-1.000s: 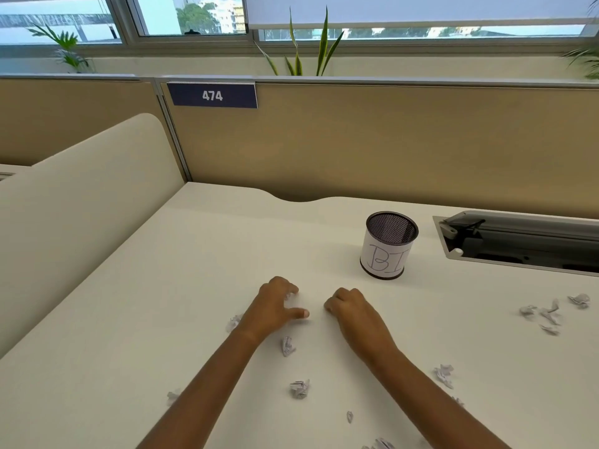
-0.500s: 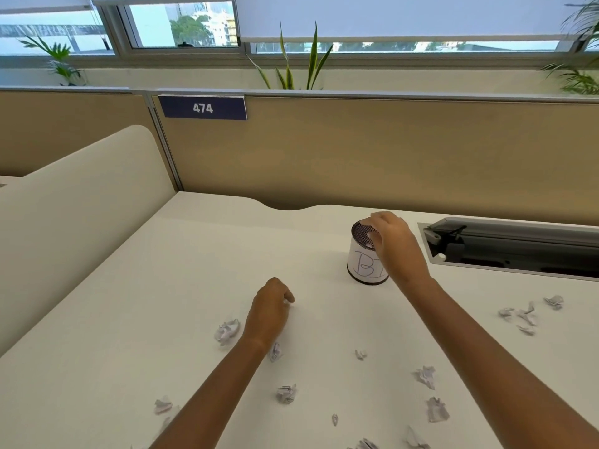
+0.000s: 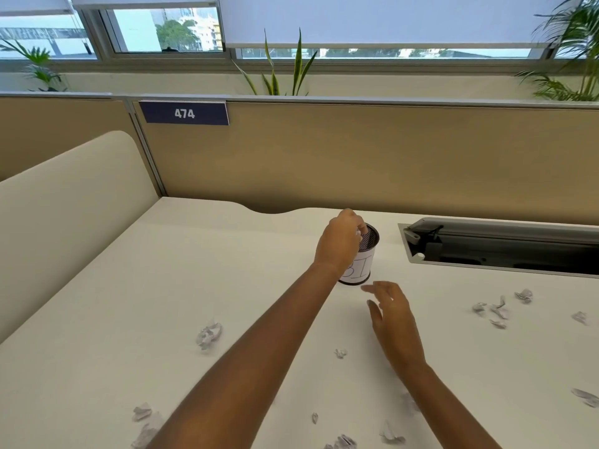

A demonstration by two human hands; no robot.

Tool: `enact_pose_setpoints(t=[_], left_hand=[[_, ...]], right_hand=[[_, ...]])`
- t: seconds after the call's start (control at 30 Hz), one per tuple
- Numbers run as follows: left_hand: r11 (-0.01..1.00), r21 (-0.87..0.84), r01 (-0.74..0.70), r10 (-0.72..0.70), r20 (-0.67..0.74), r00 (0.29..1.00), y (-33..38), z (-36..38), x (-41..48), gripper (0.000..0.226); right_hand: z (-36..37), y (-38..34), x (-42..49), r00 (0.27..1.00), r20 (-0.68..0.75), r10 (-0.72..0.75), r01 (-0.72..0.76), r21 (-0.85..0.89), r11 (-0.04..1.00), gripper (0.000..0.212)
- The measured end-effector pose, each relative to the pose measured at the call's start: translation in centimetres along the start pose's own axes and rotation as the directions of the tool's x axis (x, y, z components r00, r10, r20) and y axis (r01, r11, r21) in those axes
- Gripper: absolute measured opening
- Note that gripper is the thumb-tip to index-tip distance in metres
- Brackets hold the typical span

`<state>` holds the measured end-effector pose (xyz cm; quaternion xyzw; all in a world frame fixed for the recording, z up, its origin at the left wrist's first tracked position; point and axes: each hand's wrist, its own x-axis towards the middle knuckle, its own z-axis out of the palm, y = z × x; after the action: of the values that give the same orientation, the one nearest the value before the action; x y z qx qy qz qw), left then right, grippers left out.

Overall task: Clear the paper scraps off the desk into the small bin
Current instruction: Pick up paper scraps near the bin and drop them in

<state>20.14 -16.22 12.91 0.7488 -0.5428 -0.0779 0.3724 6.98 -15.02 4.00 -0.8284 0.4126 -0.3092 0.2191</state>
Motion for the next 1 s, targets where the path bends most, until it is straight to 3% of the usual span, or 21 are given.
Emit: enact_pose_setpoints(t=[0.27, 0.4, 0.6, 0.8, 1.0], left_hand=[[0.988, 0.121, -0.097, 0.084, 0.112, 0.990, -1.1, 0.9, -0.3, 0.034], [0.995, 0.083, -0.051, 0.043, 0.096, 0.994, -0.8, 0.7, 0.2, 0.041], [0.996, 0.086, 0.010, -0.019, 0.104, 0.994, -0.4, 1.0, 0.8, 0.033], [0.987, 0.163, -0.001, -0.031, 0.197, 0.980, -0.6, 1.2, 0.3, 0.049], [0.996, 0.082, -0.041, 0.039, 0.031, 0.999, -1.8, -0.8, -3.3, 0.036]], right_hand=[[-0.4, 0.3, -2.6, 0.996, 0.093, -0.004, 0.004, -0.006, 1.000, 0.024], [-0.3, 0.0, -3.5, 0.994, 0.110, -0.004, 0.003, 0.004, 1.000, 0.024], [-0.6, 0.0, -4.3, 0.992, 0.127, -0.007, 0.007, 0.001, 1.000, 0.024], [-0.6, 0.3, -5.0, 0.980, 0.196, -0.021, 0.021, 0.003, 1.000, 0.029], [0.7, -1.4, -5.5, 0.924, 0.381, -0.040, 0.051, -0.020, 0.998, 0.037]])
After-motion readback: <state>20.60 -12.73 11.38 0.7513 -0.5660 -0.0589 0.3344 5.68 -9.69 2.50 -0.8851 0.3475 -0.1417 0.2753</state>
